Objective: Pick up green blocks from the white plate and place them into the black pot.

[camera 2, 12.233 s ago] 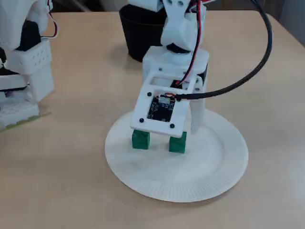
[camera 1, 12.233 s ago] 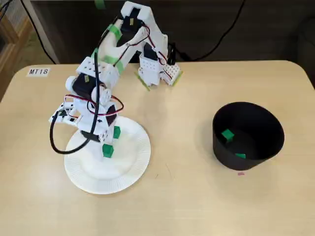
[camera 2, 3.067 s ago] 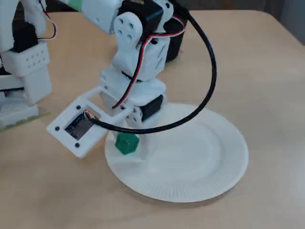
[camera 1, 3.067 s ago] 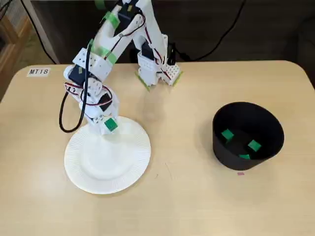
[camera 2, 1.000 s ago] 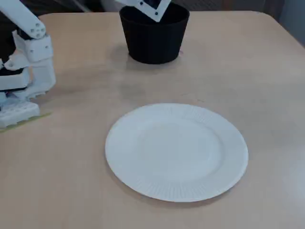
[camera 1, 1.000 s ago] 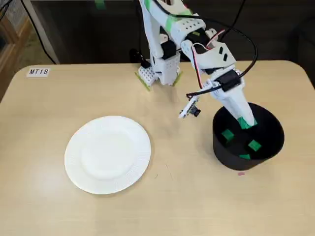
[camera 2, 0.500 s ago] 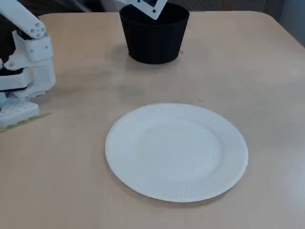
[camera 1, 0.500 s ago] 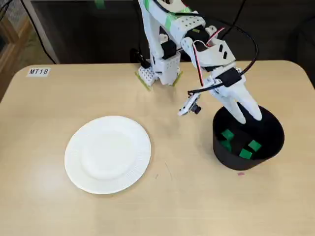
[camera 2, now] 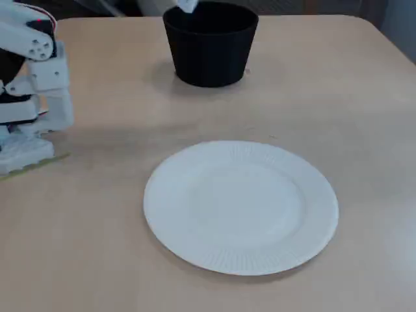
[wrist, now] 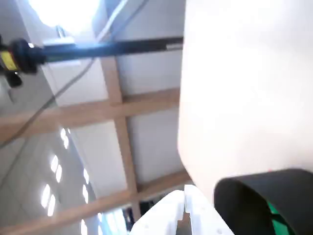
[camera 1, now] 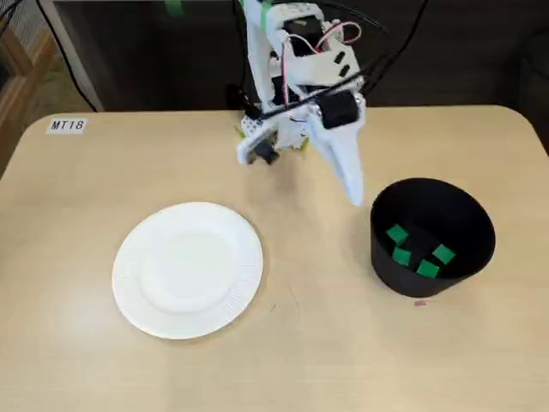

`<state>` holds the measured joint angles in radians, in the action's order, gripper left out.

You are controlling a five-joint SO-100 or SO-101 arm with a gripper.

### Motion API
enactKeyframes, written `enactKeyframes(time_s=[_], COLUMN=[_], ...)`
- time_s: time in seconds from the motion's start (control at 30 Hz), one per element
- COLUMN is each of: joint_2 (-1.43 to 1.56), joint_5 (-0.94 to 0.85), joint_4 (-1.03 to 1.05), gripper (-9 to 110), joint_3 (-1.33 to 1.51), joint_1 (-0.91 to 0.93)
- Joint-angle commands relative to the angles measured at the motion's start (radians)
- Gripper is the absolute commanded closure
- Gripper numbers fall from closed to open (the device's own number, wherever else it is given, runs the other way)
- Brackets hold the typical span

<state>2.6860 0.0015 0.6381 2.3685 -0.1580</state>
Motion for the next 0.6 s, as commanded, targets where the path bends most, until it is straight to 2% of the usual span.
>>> enactKeyframes(time_s=[0.0, 0.17, 0.57], joint_2=[0.127, 0.253, 0.566], joint_5=[-0.032, -0.091, -0.094], joint_4=[0.127, 0.287, 0.436], gripper=[104, 104, 104], joint_3=[-0.035, 0.002, 0.319], joint_1=[0.086, 0.114, 0.101])
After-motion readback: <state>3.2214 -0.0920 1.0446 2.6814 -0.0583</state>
